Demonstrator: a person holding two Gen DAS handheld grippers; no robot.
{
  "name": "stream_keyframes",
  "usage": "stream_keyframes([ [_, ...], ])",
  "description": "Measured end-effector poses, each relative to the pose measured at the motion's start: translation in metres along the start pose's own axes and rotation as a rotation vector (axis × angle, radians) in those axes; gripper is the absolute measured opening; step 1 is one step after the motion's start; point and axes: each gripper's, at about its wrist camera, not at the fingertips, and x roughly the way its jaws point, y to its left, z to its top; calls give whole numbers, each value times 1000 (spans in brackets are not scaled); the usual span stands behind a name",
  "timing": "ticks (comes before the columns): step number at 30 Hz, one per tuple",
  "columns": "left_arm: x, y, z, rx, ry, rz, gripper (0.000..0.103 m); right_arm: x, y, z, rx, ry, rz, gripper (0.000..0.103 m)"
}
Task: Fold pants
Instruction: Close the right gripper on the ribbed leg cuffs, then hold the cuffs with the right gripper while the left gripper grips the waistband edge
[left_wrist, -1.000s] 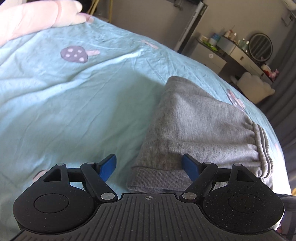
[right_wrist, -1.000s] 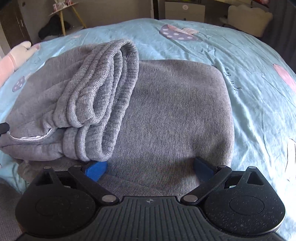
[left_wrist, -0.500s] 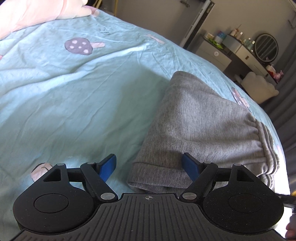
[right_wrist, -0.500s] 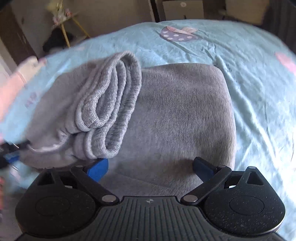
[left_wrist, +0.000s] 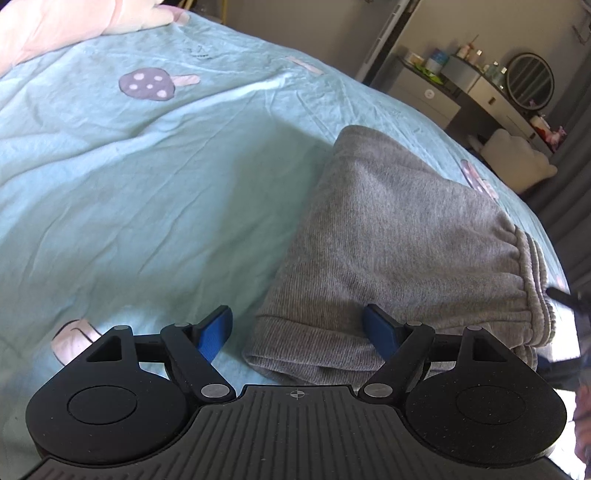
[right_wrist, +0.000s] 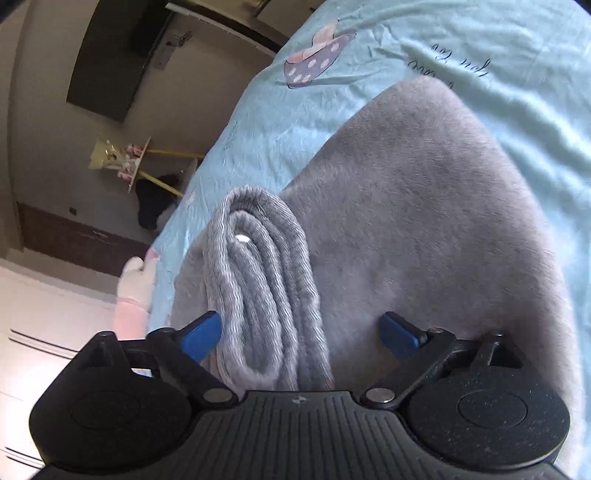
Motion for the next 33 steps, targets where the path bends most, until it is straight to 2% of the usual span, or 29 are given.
stream_keyframes([
  [3,3,-1,0,2,10,-7,83,16,2,8,30,23,39,96],
  [5,4,1,0,-3,13,-11,83,26,6,11,19,49,44,87],
  [7,4,2,0,-6,12,-13,83,35,6,15,27,74,47,59],
  [9,4,2,-1,-8,4,-11,83,39,3,16,56,79,66,52],
  [11,4,2,-1,-5,1,-8,83,40,4,15,70,77,70,51],
  [13,4,1,-1,-3,2,-10,83,44,10,13,40,83,73,62],
  [15,4,1,-1,-3,4,-11,83,49,20,10,-1,97,41,65],
  [18,-3,-1,-2,5,-15,-8,81,47,38,4,-72,69,-48,42],
  [20,-14,-4,-3,27,-41,-15,81,39,57,0,-147,37,-62,37],
  [24,-39,-18,-11,73,-57,-70,81,15,90,-5,-207,-17,4,34],
  [28,-49,-49,-28,234,-59,-92,82,-4,114,-5,-214,-52,76,34],
  [31,-37,-64,-31,305,2,-51,78,-15,124,-9,-217,-66,108,34],
  [33,-23,-61,-25,264,57,2,70,-24,127,-10,-212,-80,120,34],
])
